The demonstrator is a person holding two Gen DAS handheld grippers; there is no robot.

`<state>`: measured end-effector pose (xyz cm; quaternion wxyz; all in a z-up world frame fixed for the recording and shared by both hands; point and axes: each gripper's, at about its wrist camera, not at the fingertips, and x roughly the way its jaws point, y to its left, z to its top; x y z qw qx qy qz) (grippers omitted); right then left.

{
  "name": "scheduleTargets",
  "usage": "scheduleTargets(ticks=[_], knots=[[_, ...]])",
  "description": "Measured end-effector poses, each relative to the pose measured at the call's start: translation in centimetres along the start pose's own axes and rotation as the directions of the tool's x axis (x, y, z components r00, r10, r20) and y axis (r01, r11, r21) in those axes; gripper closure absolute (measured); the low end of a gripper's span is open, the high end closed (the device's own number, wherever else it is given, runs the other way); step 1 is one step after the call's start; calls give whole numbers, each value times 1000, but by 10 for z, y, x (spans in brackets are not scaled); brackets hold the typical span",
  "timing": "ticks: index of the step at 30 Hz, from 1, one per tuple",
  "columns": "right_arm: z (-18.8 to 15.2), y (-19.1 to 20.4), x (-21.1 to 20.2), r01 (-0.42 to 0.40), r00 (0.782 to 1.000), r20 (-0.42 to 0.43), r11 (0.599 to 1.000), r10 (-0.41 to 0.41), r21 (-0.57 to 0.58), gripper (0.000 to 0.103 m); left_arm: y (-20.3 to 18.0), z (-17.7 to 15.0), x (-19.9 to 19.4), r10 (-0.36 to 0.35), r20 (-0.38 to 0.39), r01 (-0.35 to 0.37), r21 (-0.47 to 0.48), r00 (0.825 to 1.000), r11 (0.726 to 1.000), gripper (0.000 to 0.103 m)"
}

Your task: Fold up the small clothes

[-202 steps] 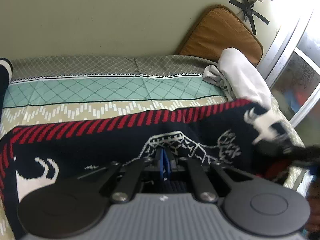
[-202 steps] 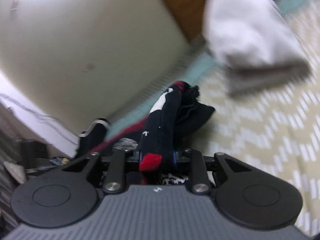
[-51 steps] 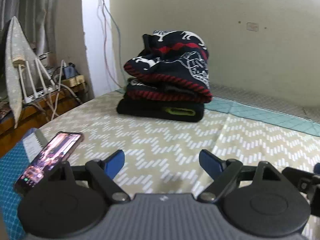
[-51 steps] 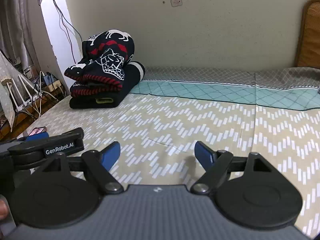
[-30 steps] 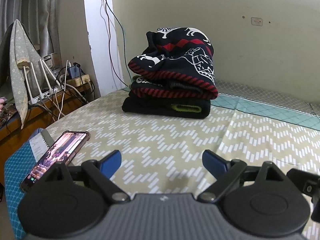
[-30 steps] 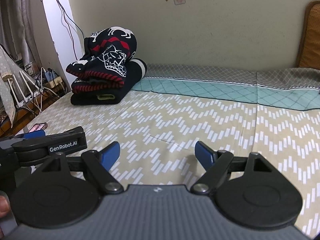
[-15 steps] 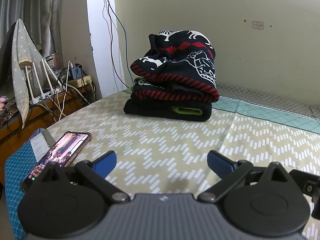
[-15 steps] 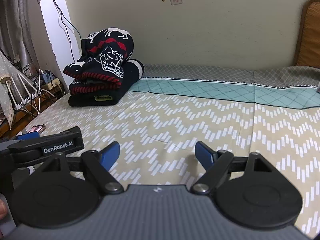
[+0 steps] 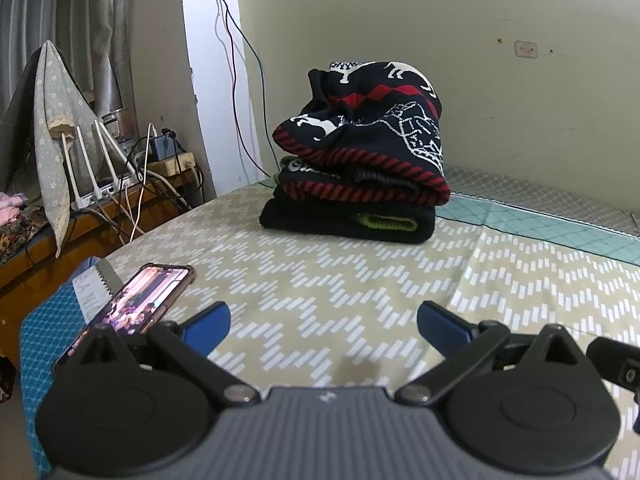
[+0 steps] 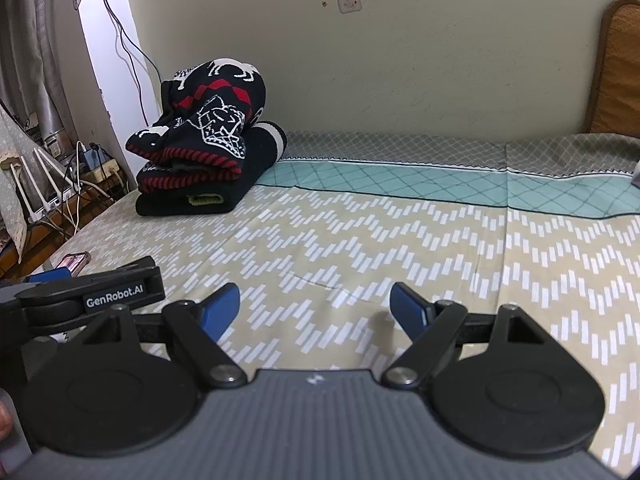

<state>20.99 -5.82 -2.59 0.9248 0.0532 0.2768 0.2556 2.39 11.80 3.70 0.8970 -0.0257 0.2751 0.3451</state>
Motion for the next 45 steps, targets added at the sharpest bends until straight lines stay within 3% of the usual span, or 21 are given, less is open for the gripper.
scheduleTargets(ticks=[20,31,45], knots=[[0,3,-2,-15,1000,2,1000,15,-8,19,17,5,1,-47,-97,43,-52,994,998,0],[4,4,-13,-43,998,35,999,43,13,19,26,19,-29,18,-22,-18,-23,1000,1000,0],[7,7,-19,-59,996,63,998,57,23,18,22,22,-40,32,-49,-33,-3,998,999,0]])
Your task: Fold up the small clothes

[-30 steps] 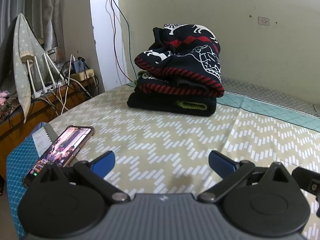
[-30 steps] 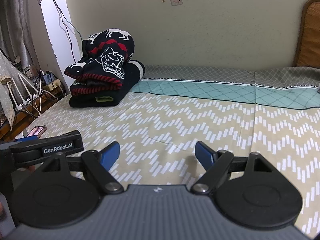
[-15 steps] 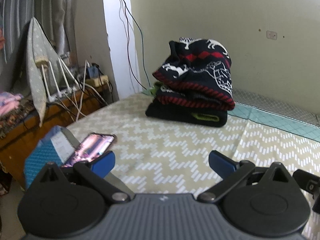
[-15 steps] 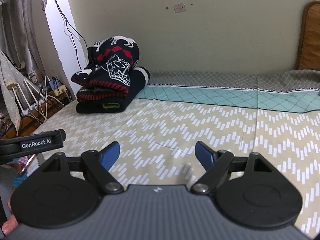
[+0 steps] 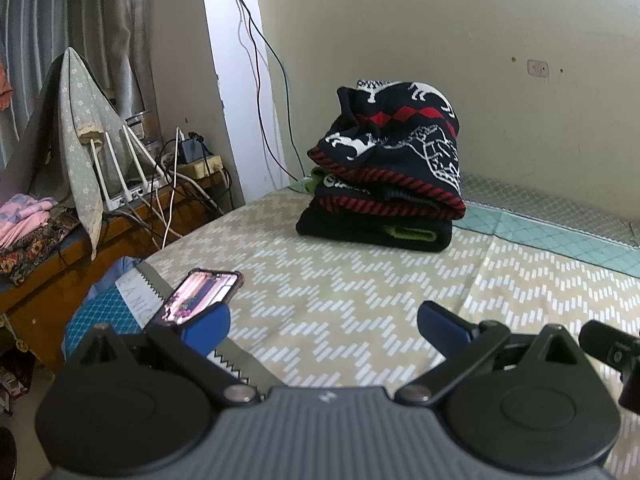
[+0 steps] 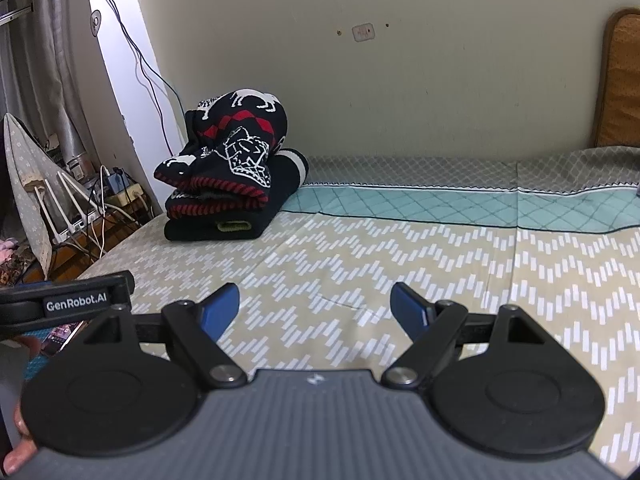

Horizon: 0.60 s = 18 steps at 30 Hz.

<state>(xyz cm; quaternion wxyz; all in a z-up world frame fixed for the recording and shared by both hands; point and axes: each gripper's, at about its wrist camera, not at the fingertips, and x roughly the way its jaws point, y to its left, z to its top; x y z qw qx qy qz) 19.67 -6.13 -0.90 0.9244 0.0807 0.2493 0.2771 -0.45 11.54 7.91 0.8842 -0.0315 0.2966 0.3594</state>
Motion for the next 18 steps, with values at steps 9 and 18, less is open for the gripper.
scheduleTargets(ticks=[9,18], knots=[[1,-2,-2,16,1000,7,1000,-16,16,18,-10,-11,-3,-47,-48,49,40,998,998,0],[2,-9,-2,34,999,4,999,-35,41,18,-27,-24,-8,-92,-86,100,97,992,990,0]])
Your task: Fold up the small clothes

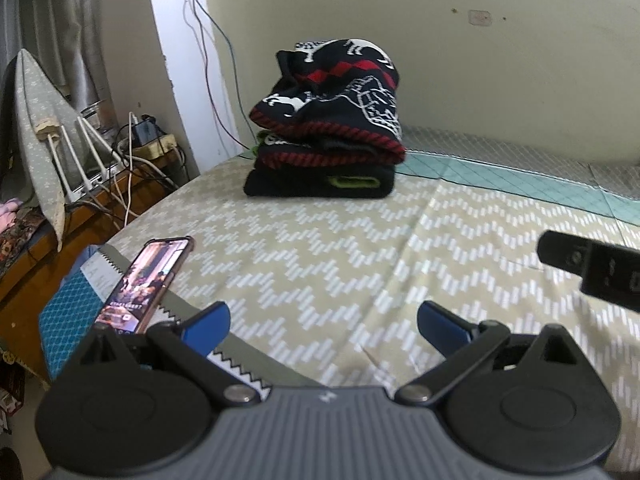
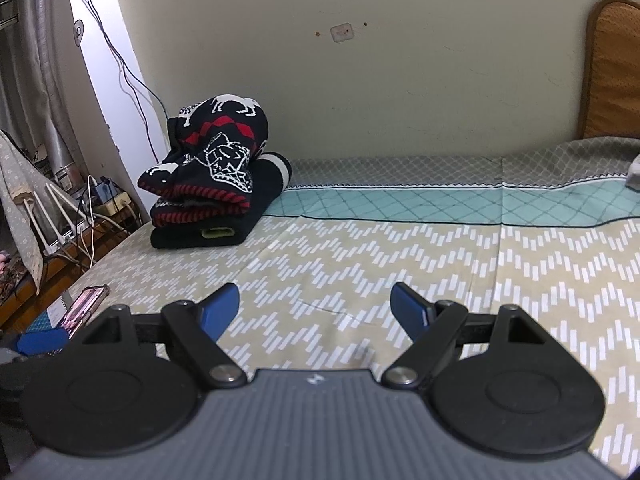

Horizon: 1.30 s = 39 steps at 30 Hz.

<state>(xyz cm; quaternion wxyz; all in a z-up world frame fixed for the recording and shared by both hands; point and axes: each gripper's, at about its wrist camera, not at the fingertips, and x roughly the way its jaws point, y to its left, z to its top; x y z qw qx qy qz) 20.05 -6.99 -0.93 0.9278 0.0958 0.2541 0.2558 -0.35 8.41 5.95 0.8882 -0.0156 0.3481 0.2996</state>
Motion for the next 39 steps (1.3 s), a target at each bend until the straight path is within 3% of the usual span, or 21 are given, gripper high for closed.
scheduleTargets(ticks=[21,39], knots=[[0,-1,0,4,1000,1,1000,-4,7,18,-18,-13,-12,-26,-47,28,27,999,999,0],[-2,0,2,1,1000,-15,1000,-1,4,18,-7,-17,-2,-12,-99,12,-3,995,1000,0]])
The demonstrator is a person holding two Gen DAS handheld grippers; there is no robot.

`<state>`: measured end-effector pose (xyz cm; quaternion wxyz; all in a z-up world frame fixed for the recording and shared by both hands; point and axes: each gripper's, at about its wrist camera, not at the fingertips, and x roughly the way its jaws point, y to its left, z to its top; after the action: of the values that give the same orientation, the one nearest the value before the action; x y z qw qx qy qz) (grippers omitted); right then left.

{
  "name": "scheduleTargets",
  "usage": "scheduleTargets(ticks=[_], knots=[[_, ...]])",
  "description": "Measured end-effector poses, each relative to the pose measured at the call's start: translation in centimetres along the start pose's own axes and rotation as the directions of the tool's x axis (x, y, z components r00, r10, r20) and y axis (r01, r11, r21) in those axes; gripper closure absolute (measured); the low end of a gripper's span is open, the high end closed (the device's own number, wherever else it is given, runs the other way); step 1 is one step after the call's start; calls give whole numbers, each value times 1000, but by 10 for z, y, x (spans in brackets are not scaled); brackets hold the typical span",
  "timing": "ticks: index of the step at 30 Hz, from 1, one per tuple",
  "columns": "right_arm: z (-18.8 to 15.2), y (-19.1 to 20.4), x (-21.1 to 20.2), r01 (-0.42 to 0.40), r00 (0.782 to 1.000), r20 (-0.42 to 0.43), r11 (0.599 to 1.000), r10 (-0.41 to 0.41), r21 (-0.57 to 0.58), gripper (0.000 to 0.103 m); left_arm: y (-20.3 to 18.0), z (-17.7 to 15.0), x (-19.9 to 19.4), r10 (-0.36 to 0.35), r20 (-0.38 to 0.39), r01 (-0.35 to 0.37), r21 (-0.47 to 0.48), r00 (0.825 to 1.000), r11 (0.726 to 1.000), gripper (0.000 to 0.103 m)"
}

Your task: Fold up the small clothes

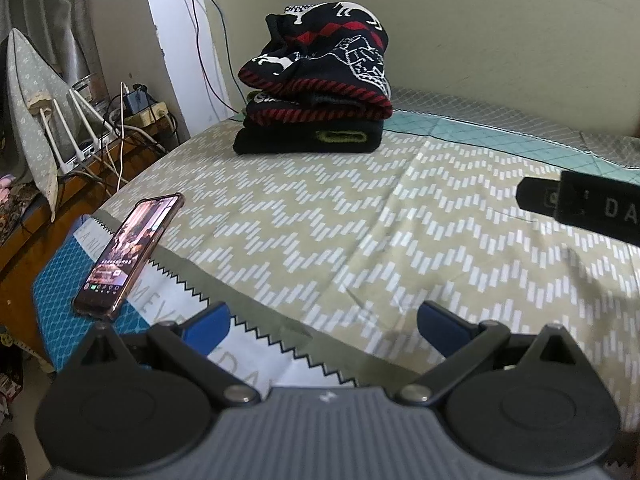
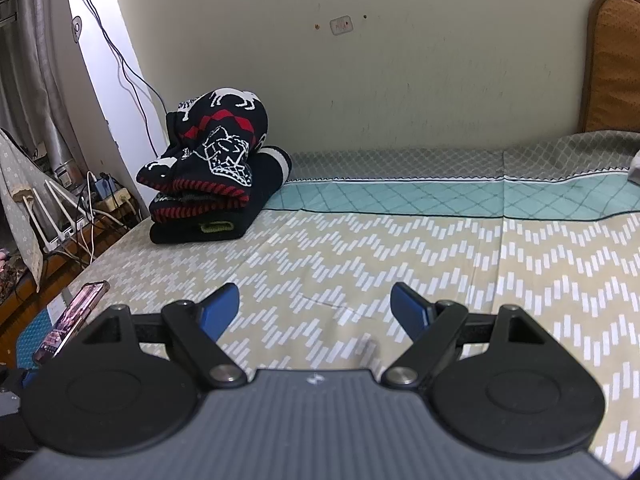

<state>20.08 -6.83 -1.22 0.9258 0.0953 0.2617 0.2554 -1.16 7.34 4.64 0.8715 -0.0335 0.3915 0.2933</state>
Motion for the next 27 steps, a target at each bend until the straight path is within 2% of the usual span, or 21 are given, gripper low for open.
scheduleTargets(ticks=[8,27], knots=[[1,-2,2,-8,1000,-10,1000,8,4,18,8,2,3,40,12,-40,-17,999,999,0],[0,-1,2,-7,1000,-9,1000,7,4,18,13,1,4,51,9,-50,-41,999,998,0]])
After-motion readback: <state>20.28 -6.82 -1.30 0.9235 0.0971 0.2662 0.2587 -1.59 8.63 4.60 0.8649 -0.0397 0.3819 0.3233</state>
